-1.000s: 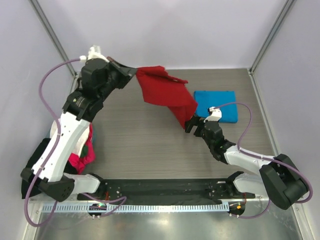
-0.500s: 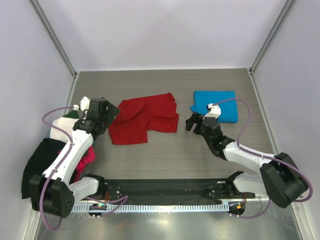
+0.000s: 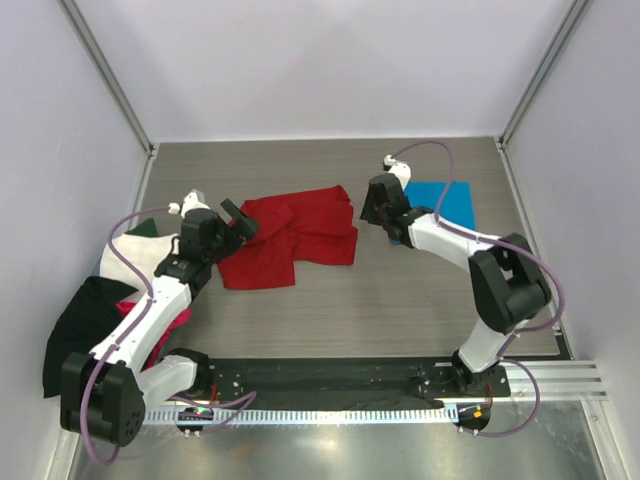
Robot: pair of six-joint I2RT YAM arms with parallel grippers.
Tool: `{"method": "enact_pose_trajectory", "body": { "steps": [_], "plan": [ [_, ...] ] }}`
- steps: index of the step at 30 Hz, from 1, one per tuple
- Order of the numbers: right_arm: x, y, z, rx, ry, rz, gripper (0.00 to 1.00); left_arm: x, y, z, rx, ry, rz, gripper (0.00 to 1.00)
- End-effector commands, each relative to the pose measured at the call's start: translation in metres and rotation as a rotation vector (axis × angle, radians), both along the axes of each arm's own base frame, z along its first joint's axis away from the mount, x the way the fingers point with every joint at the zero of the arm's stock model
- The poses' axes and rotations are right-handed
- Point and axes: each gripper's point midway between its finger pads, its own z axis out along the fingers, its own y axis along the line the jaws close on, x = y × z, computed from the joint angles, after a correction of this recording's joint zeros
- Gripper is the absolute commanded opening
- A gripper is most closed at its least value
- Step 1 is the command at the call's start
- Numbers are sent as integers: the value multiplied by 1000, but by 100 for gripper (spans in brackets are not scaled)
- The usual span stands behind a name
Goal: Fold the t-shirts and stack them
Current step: Flatten the tshirt out
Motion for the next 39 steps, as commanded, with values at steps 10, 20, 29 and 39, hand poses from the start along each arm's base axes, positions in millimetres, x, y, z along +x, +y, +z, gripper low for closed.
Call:
{"method": "enact_pose_trajectory", "body": {
  "steps": [10, 20, 29, 39],
  "plan": [
    [31, -49, -39, -45, 190, -118, 41, 8, -12, 5, 35, -137, -85, 93],
    [39, -60, -51, -21, 228, -110, 38, 7, -18, 10, 20, -153, -117, 92],
    [37, -51, -4, -164, 101, -124, 40, 6, -20, 12, 16, -169, -126, 93],
    [60, -29, -28, -142, 164, -57, 39, 6, -20, 8, 23, -164, -127, 92]
  ]
}}
